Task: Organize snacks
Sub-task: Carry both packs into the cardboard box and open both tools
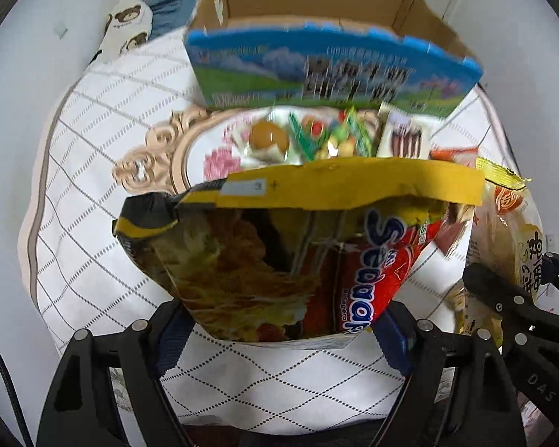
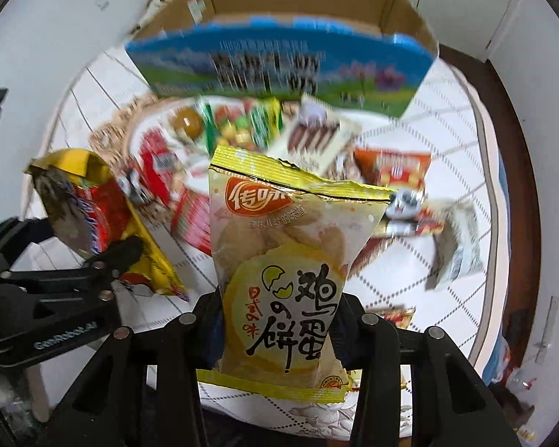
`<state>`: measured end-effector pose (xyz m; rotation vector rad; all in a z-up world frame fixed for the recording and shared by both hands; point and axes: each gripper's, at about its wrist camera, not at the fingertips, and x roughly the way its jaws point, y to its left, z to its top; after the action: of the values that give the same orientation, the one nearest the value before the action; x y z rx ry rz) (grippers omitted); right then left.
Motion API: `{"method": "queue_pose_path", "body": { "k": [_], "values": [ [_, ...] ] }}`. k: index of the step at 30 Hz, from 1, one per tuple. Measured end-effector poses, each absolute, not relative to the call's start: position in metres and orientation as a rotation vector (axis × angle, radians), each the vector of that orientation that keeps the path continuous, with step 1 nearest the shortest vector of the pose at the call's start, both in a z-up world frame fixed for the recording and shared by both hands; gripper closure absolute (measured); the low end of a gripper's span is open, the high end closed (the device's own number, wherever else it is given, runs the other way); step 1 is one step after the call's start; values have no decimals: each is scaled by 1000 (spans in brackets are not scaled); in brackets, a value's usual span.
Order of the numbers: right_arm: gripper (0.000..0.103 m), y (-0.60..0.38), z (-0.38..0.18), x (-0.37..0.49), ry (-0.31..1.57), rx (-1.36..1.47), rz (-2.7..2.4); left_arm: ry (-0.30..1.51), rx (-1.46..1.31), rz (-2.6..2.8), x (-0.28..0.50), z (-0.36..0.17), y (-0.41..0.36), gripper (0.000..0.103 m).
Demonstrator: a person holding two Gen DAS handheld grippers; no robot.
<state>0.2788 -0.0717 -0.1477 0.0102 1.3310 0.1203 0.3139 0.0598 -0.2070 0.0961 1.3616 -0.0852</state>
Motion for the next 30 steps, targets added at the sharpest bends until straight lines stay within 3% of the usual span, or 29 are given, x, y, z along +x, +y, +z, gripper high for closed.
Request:
{"method": "queue_pose_path", "body": {
  "k": [6, 16, 22, 30],
  "values": [
    [56, -80, -119, 279, 1249, 93, 158, 1268, 38, -141, 304, -139, 29, 19],
    [56, -105, -67, 379, 1121, 129, 168, 1169, 14, -221, 419, -67, 21, 19],
    [56, -119, -82, 471, 1167, 156, 182, 1278, 17, -194, 524, -92, 17, 19],
    [56, -132, -153, 562, 1277, 150, 163, 1494, 10, -205, 615, -164, 3, 19]
  ]
}}
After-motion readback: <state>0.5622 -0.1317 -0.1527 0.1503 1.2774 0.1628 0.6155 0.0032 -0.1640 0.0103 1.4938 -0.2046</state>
